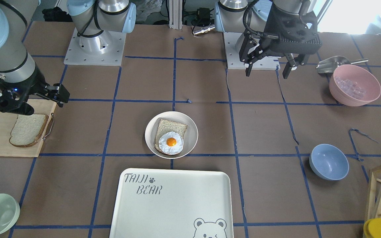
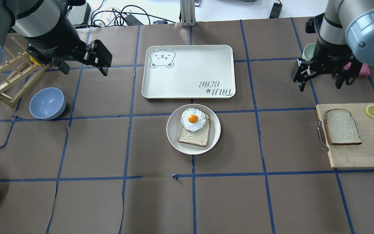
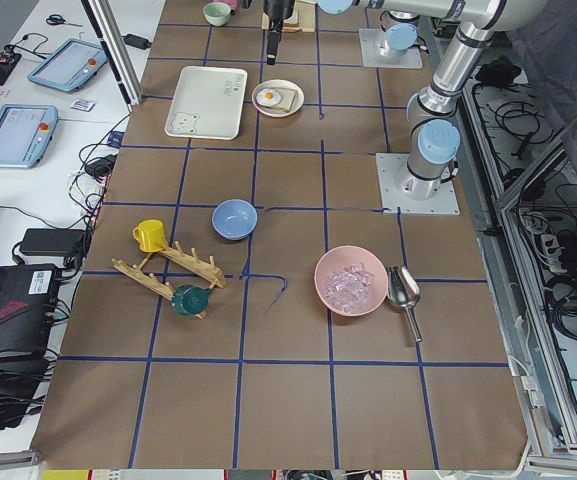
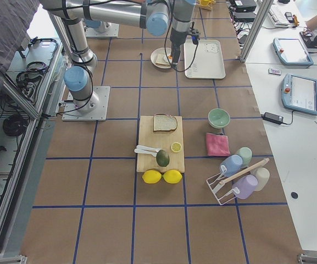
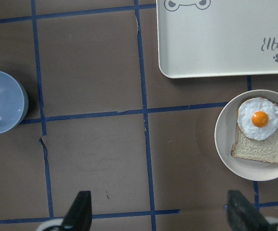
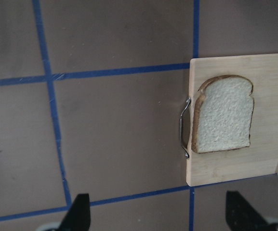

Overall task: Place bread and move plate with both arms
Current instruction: 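Move the right gripper down over the bread slice on the cutting board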

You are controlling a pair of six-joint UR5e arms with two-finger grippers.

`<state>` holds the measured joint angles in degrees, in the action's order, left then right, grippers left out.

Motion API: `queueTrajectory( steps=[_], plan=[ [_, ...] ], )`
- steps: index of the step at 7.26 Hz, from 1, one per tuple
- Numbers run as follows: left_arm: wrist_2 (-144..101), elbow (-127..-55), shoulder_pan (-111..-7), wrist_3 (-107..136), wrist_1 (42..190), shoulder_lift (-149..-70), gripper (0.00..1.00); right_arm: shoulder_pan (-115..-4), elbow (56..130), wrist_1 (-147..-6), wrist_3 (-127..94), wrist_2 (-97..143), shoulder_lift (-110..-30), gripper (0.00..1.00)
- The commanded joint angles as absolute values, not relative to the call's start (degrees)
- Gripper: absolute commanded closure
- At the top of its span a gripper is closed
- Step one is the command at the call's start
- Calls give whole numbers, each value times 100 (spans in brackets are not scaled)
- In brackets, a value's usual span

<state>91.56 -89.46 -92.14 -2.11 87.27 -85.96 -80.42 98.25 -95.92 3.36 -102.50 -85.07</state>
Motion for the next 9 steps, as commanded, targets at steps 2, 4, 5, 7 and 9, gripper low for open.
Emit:
queueTrajectory(
  steps=[2,4,5,7,9],
  plan=[
    [9150,-8938,-9202,-211,8728,-8596,0,-7218,11780,-12296,887,-10758,-8377,0],
    [9149,-8938,-9202,-211,8719,-8596,0,-6997,12120,-13251,1430,-10706,-7912,0],
    [9149,-8938,-9202,-211,8719,-8596,0,-6979,12120,-13297,1433,-10679,-7814,0],
    [9141,-8930,-9202,-211,8710,-8604,0,-6970,12112,-13403,1485,-10687,-7604,4],
    [9141,-8930,-9202,-211,8710,-8604,0,-6970,12120,-13579,1546,-10714,-7515,9]
  ],
)
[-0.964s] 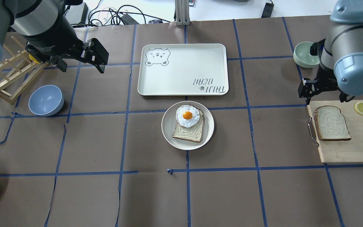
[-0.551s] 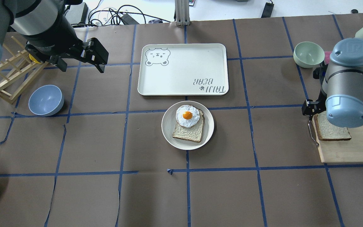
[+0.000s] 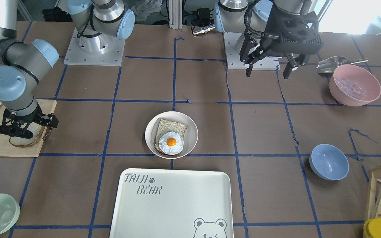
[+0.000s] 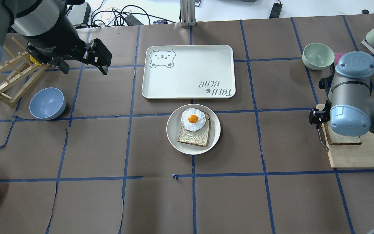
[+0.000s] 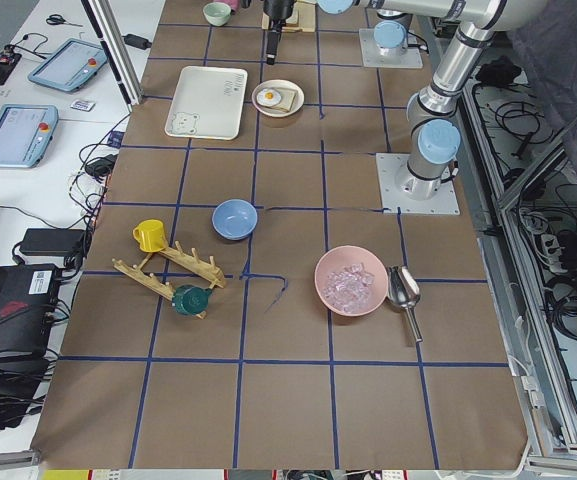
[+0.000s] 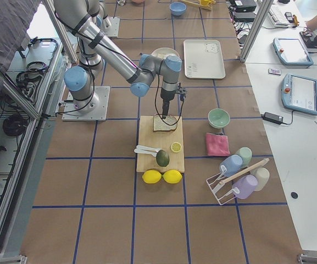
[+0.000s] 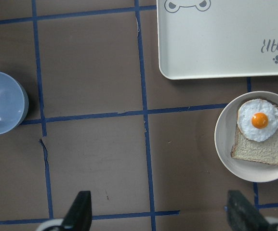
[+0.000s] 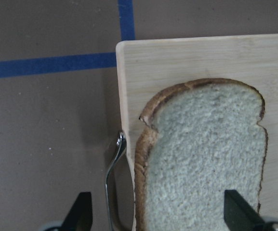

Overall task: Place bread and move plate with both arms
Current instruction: 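Move the right gripper down over the bread slice on the cutting board, then close the right gripper on the bread slice's edge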

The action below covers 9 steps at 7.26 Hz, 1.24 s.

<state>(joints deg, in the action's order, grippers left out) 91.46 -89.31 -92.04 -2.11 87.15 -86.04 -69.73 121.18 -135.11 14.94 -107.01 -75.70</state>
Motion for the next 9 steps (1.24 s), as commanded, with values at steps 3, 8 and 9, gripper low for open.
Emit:
queueTrajectory(
  steps=[3,8,9],
  plan=[
    [9123,-8938,-9202,-220,8692,-8631,0,-6961,12120,-13544,1643,-10775,-7506,30],
    [9123,-8860,-9176,-220,8666,-8683,0,-6909,12120,-13553,1652,-10723,-7418,41],
    [9123,-8842,-9176,-211,8657,-8718,0,-6830,12111,-13535,1739,-10714,-7427,50]
  ],
)
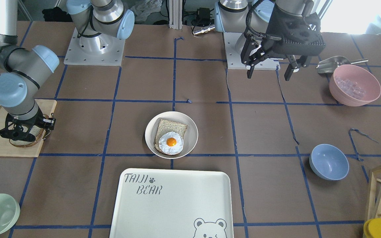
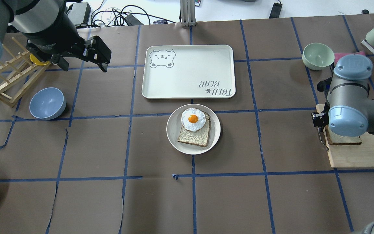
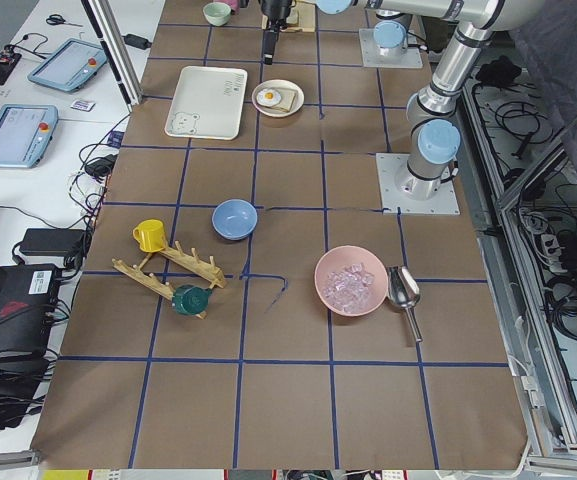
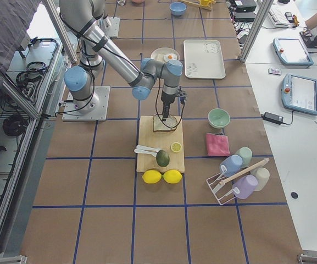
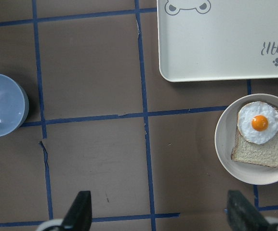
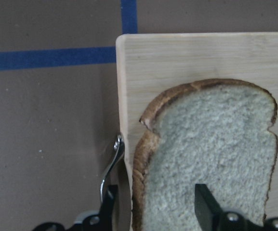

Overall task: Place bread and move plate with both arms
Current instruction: 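Close the right gripper on the bread slice's edge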

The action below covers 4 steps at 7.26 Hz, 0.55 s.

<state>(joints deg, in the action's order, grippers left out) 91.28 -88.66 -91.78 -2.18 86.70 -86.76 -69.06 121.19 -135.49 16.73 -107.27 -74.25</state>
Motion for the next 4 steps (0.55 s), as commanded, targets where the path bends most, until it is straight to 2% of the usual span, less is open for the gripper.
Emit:
queueTrajectory(
  steps=[1,4],
  plan=[
    [9149,-8911,-9167,-228,8657,-8623,0,-6786,12111,-13526,1810,-10696,-7427,61],
    [9176,-8991,-9202,-211,8823,-8552,0,-6785,12103,-13518,1854,-10679,-7436,82]
  ],
)
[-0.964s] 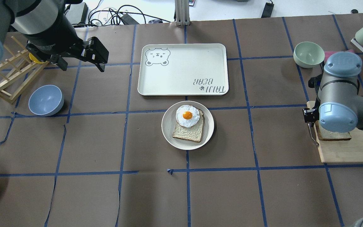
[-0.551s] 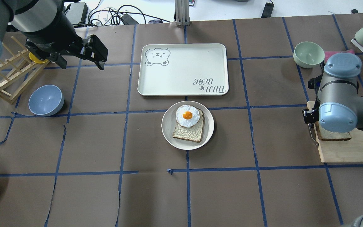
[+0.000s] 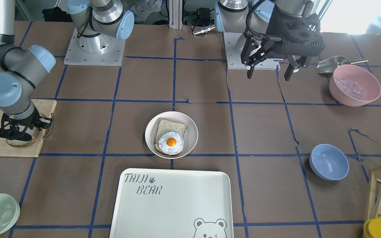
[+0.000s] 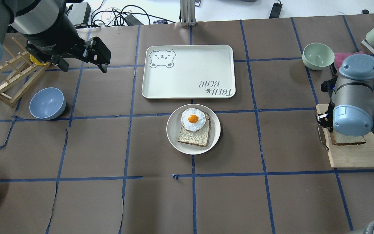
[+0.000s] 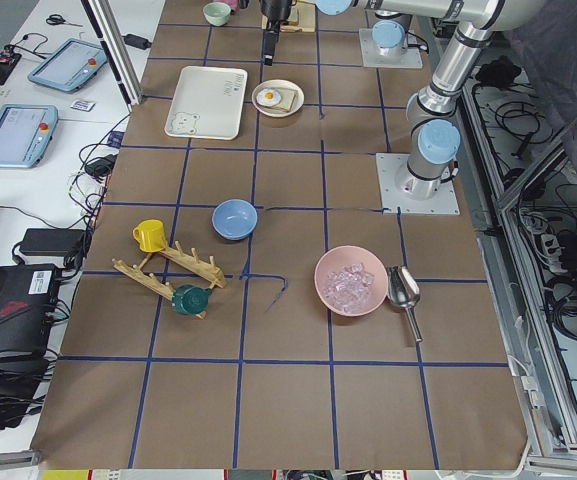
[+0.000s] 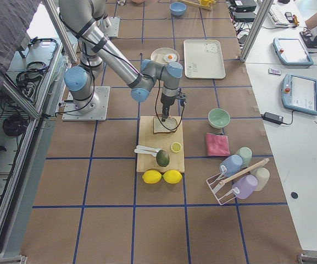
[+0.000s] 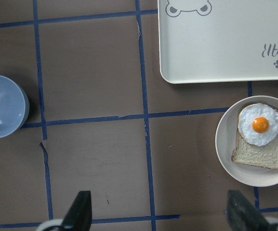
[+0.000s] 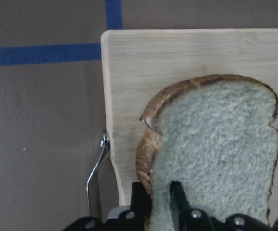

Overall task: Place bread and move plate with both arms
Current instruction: 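Close the right gripper on the bread slice's edge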

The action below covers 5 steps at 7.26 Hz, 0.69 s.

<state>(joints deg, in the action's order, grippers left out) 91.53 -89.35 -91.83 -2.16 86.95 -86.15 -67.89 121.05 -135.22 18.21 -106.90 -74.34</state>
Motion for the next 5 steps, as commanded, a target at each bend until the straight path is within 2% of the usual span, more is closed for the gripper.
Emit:
queueTrajectory(
  steps=[1,2,5],
  plan=[
    [9124,-9070,-9185,-211,8789,-8560,0,-6785,12103,-13518,1854,-10679,-7436,95],
    [9123,-9079,-9202,-211,8798,-8543,0,-6785,12068,-13500,1863,-10714,-7462,100],
    [9132,-9079,-9176,-141,8754,-8569,0,-6872,12015,-13343,1820,-10688,-7776,100]
  ],
)
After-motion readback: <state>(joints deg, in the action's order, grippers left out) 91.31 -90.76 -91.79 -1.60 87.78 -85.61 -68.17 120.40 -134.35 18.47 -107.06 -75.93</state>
